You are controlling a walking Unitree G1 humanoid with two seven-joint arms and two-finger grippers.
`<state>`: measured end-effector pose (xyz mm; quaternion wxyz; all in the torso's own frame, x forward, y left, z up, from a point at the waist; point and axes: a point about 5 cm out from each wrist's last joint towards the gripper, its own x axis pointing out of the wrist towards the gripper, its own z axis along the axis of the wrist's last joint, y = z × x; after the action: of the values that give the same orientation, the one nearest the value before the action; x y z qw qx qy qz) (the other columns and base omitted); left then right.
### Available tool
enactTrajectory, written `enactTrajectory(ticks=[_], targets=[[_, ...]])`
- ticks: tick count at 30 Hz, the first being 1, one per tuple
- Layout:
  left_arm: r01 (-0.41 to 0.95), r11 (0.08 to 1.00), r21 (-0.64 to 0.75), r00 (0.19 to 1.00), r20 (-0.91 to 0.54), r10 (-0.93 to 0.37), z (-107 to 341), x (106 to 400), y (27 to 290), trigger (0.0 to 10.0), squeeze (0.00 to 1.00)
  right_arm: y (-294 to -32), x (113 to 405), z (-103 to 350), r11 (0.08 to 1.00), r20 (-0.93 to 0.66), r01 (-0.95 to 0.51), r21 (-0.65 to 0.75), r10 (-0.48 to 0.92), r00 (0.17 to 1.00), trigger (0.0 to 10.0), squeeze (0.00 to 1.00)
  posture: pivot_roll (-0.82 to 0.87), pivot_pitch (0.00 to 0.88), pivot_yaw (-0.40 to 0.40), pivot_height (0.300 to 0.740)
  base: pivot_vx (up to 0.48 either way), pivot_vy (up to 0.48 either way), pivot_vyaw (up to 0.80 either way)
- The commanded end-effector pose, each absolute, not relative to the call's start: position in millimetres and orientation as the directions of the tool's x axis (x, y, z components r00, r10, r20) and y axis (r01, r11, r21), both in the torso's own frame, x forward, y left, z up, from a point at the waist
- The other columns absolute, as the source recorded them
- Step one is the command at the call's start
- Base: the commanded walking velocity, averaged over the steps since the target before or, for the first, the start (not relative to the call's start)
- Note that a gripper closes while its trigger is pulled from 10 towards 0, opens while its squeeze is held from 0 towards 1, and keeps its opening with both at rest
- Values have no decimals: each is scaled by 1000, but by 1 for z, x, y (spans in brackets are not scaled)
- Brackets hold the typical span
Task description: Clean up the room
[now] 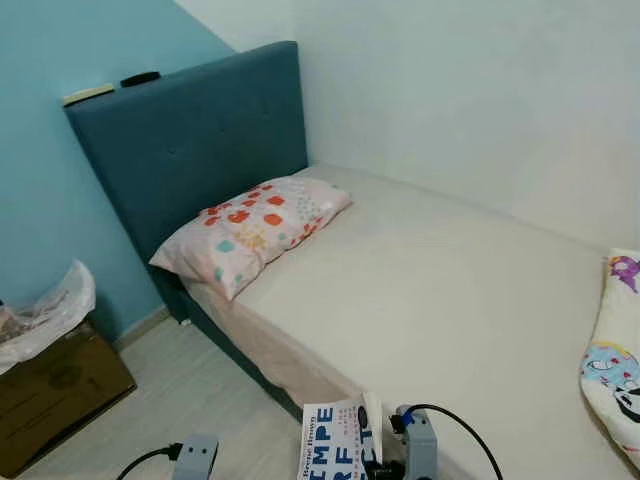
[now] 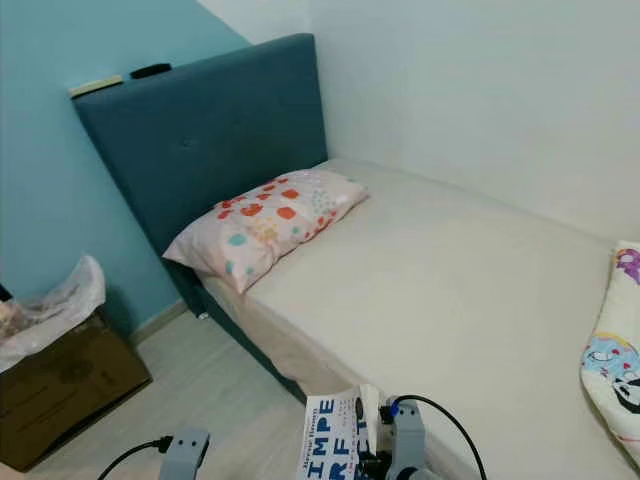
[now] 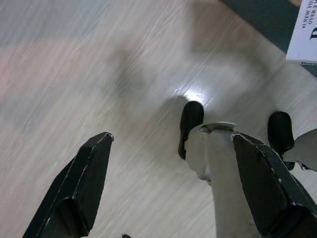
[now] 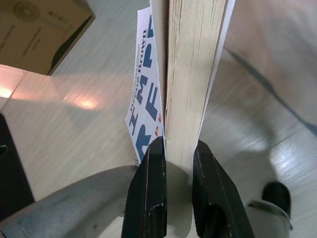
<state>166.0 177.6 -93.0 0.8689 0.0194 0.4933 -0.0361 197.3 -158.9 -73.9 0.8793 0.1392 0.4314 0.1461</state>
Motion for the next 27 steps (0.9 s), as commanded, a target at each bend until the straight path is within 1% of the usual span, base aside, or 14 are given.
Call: enactTrajectory(ticks=[1, 14, 16, 17, 20, 23, 27], targets=[[70, 998, 3, 499, -866, -33, -94, 163, 181, 10000, 0, -157, 197, -74, 913, -708, -146, 382, 390, 588, 10000, 0, -91, 0, 31, 733, 0, 0, 681], [72, 997, 0, 499, -866, -36, -94, 163, 179, 10000, 0, -158, 196, -74, 915, -712, -141, 379, 386, 586, 10000, 0, -93, 0, 30, 733, 0, 0, 677], [70, 998, -3, 500, -865, -38, -94, 163, 179, 10000, 0, -159, 196, -74, 919, -716, -127, 374, 372, 590, 10000, 0, -93, 0, 29, 733, 0, 0, 675], [72, 997, -10, 501, -864, -45, -94, 163, 177, 10000, 0, -162, 197, -75, 929, -724, -91, 360, 340, 600, 10000, 0, -95, 0, 27, 733, 0, 0, 538], [75, 997, -13, 501, -864, -49, -94, 163, 177, 10000, 0, -164, 197, -75, 933, -727, -74, 353, 324, 605, 10000, 0, -95, 0, 27, 733, 0, 0, 538], [100, 995, -15, 497, -866, -63, -95, 163, 174, 10000, 0, -170, 196, -76, 936, -739, 3, 352, 276, 615, 10000, 0, -100, 0, 26, 733, 223, 0, 0], [102, 995, -18, 497, -866, -66, -95, 163, 174, 10000, 0, -171, 196, -76, 935, -740, 15, 353, 270, 617, 10000, 0, -104, 0, 26, 733, 370, 0, 0]])
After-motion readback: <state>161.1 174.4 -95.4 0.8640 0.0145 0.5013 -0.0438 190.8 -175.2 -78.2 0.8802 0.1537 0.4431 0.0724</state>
